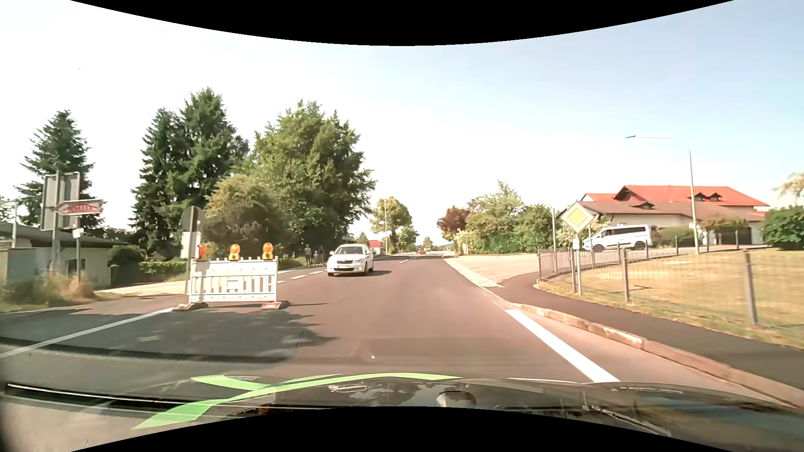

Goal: Follow the waypoints while adhering to traffic rules and regulations

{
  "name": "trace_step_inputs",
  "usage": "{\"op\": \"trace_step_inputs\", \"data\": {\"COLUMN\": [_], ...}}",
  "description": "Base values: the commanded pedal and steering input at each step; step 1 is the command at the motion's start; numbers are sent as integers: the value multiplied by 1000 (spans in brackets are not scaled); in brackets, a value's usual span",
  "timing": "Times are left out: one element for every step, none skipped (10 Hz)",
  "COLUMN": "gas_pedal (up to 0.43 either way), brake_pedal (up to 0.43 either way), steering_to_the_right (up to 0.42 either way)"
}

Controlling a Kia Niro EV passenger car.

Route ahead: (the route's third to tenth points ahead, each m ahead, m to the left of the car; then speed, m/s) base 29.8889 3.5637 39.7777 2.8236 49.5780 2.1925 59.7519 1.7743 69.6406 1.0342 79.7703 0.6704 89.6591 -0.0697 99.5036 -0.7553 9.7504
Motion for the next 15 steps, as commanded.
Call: {"op": "trace_step_inputs", "data": {"gas_pedal": [130, 130, 130, 130, 130, 138, 138, 138, 138, 150, 150, 150, 150, 157, 169], "brake_pedal": [0, 0, 0, 0, 0, 0, 0, 0, 0, 0, 0, 0, 0, 0, 0], "steering_to_the_right": [-5, -5, -5, -5, -4, -5, -5, -5, -5, -4, -4, -4, -4, -3, -3]}}
